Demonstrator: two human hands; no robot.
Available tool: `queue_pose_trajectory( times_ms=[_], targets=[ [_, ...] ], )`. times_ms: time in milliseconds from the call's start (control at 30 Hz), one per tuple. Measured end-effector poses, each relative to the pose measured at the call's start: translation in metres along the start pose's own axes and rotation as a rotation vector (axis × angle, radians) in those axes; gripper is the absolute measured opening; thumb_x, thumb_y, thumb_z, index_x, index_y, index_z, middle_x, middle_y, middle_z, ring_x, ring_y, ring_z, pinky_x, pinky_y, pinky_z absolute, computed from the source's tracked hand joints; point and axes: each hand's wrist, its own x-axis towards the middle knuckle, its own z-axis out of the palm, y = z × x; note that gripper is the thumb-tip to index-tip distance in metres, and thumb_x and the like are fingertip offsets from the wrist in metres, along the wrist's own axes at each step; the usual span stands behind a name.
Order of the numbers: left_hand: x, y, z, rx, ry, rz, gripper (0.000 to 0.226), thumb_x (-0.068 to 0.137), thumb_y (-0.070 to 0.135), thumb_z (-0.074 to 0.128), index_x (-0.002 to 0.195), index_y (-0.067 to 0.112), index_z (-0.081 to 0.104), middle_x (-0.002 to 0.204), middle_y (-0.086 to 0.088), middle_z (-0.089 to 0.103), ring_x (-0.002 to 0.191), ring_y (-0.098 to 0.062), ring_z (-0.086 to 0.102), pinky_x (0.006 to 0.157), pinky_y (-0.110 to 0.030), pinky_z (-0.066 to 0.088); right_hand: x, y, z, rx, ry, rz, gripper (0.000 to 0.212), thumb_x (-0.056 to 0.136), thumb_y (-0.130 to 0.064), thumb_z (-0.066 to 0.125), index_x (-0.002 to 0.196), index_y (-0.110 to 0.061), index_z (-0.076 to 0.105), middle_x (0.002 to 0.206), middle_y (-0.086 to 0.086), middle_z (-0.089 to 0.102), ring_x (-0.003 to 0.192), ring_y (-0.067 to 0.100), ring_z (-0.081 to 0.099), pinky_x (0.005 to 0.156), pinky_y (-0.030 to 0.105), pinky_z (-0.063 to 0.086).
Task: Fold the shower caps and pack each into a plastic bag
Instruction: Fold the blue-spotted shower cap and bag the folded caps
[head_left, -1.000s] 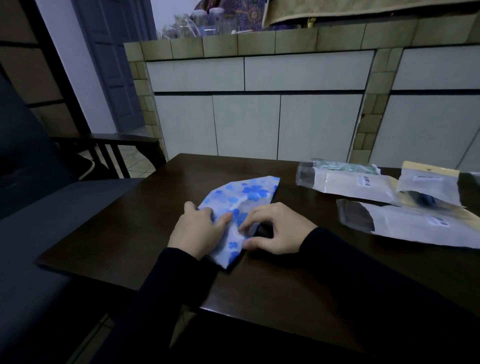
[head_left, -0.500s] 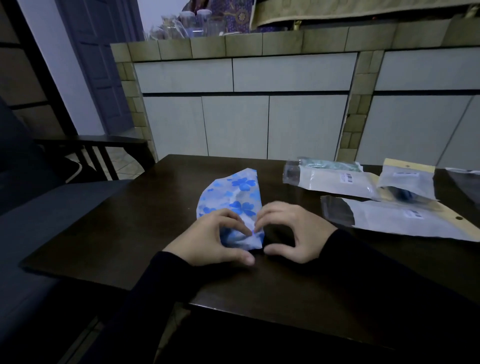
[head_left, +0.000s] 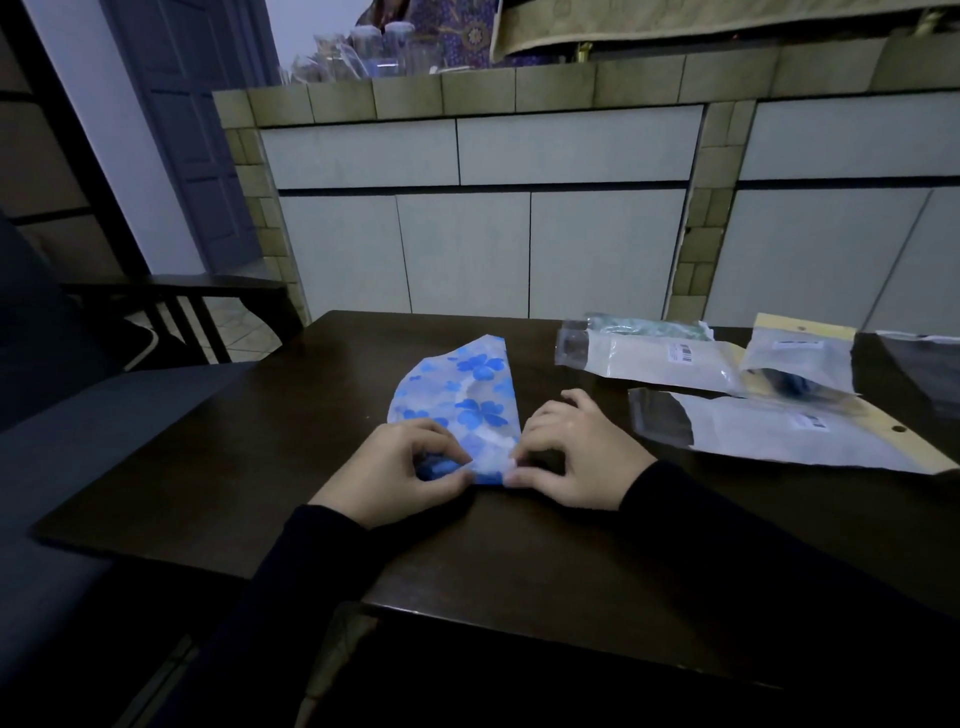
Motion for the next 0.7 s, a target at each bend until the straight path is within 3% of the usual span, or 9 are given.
queue_pose_trajectory(
  times_ms=[100,200,333,467,567,700],
  targets=[
    [-0.001,0.000,0.000,0.030,-0.005,-0.005,0.016,0.072,0.039,0.079,0.083,0.030,0.071,0.087,0.016,0.065,0.082,-0.003,0.061,0.069,-0.011,0.044,0.001,-0.001,-0.001,0.084,0.029,0.150,0.025,0.090,-0.048,0.059,0.090,-0.028,0.074,0.083,-0.010,0.065,0.085,-0.001,0.048,0.096,0.031,0.027],
    [0.001,-0.001,0.001,0.052,0.036,-0.040,0.012,0.077,0.038,0.076,0.077,0.026,0.071,0.078,0.012,0.066,0.077,-0.008,0.060,0.066,-0.015,0.046,0.000,-0.001,-0.001,0.089,0.025,0.265,0.027,0.093,-0.048,0.053,0.092,-0.030,0.073,0.071,-0.011,0.055,0.073,-0.004,0.037,0.083,0.026,0.024],
    [0.005,-0.001,0.004,-0.014,0.043,-0.200,0.009,0.082,0.033,0.072,0.074,0.029,0.074,0.076,0.012,0.071,0.077,-0.003,0.064,0.070,-0.015,0.046,0.007,-0.004,0.006,0.135,0.011,0.408,0.033,0.092,-0.053,0.050,0.082,-0.029,0.070,0.077,-0.015,0.062,0.079,0.001,0.049,0.094,0.034,0.026],
    [0.006,0.000,0.006,-0.008,0.056,-0.292,0.019,0.084,0.038,0.069,0.065,0.033,0.068,0.073,0.013,0.068,0.074,0.001,0.060,0.065,-0.010,0.039,0.007,-0.004,0.014,0.173,0.055,0.555,0.037,0.089,-0.056,0.052,0.080,-0.027,0.073,0.084,-0.019,0.065,0.081,0.003,0.046,0.093,0.037,0.023],
    [0.006,0.000,0.010,0.060,0.080,-0.294,0.022,0.084,0.039,0.069,0.064,0.029,0.066,0.073,0.009,0.065,0.070,-0.002,0.056,0.062,-0.013,0.037,0.007,-0.010,0.015,0.060,0.108,0.535,0.038,0.092,-0.055,0.047,0.083,-0.027,0.071,0.084,-0.014,0.067,0.082,0.007,0.050,0.096,0.038,0.023],
    [0.007,0.002,0.008,0.035,0.063,-0.306,0.010,0.082,0.037,0.072,0.077,0.029,0.066,0.071,0.008,0.068,0.066,0.000,0.057,0.059,-0.013,0.039,0.008,-0.018,0.016,-0.048,0.174,0.491,0.036,0.093,-0.054,0.044,0.079,-0.029,0.066,0.077,-0.011,0.064,0.081,0.009,0.054,0.092,0.038,0.024]
  ],
)
